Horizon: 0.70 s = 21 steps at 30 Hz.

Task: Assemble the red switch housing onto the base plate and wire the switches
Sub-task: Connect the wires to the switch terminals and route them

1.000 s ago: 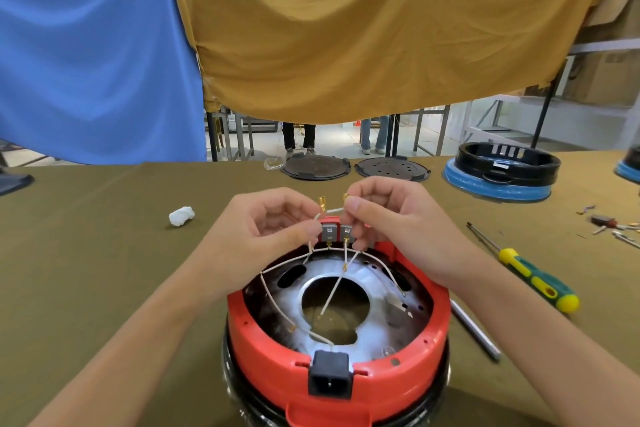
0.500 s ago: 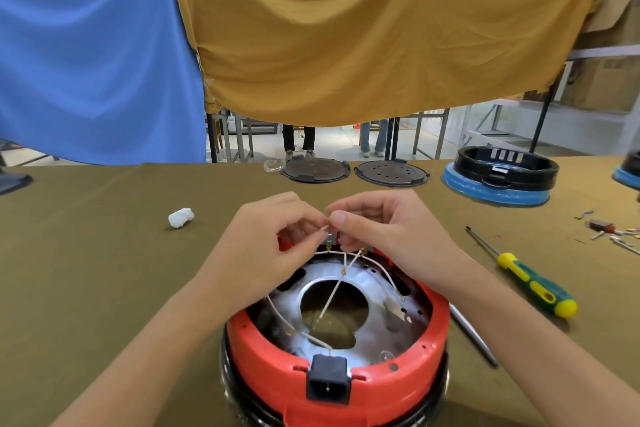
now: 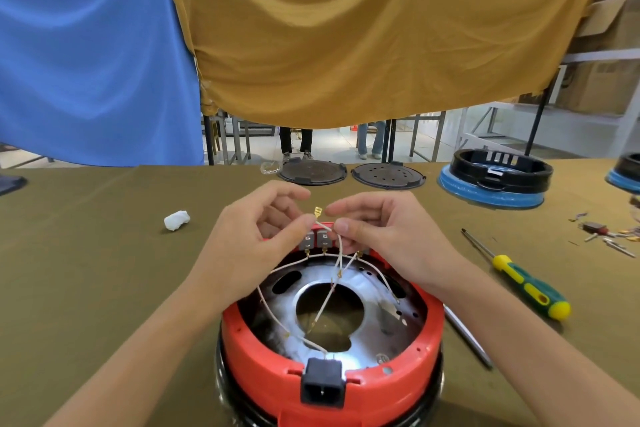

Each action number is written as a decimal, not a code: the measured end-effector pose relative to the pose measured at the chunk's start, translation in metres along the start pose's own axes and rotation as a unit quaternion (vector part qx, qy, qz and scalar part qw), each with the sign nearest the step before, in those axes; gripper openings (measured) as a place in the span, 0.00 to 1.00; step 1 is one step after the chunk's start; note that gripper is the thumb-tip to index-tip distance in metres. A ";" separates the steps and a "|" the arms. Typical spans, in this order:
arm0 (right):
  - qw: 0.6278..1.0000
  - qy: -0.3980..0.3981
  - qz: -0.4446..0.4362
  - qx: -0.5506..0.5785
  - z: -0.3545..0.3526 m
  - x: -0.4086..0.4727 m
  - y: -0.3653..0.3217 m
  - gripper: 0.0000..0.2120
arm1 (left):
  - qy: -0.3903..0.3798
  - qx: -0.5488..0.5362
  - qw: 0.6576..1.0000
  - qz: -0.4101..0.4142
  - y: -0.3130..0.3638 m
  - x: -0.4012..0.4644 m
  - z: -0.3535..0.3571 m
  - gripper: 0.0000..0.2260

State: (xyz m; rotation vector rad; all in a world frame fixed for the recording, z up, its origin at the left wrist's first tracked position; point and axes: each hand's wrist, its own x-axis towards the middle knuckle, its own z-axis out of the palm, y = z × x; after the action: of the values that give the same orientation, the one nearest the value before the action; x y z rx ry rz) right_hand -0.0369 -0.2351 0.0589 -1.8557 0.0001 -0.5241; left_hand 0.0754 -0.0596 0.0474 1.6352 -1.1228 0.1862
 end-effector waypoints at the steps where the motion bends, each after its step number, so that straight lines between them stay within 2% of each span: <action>1: 1.000 -0.004 -0.003 0.004 0.000 0.000 -0.001 0.08 | -0.014 -0.005 1.000 0.003 -0.001 0.000 0.000 0.09; 4: 1.000 -0.008 -0.008 0.023 0.001 -0.001 -0.003 0.06 | -0.036 -0.006 0.999 0.022 0.000 -0.001 -0.002 0.08; 8: 0.999 -0.008 -0.007 0.037 0.001 -0.002 -0.004 0.06 | -0.014 0.010 1.000 0.026 0.000 -0.001 -0.003 0.07; 11: 0.999 -0.022 -0.010 0.044 0.000 -0.003 -0.005 0.11 | 0.010 0.026 0.999 0.032 0.001 -0.001 -0.003 0.07; 14: 0.999 -0.020 -0.027 0.004 0.000 -0.004 -0.005 0.17 | 0.028 0.030 0.999 0.033 0.002 -0.001 -0.003 0.07; 21: 0.995 0.039 -0.072 -0.059 0.001 -0.003 -0.005 0.11 | 0.011 0.053 0.997 0.054 0.003 -0.002 -0.003 0.07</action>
State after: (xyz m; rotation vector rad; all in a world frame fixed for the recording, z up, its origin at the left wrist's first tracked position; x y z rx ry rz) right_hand -0.0408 -0.2317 0.0616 -1.9587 -0.0524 -0.7106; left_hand 0.0733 -0.0563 0.0493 1.6634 -1.2032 0.3375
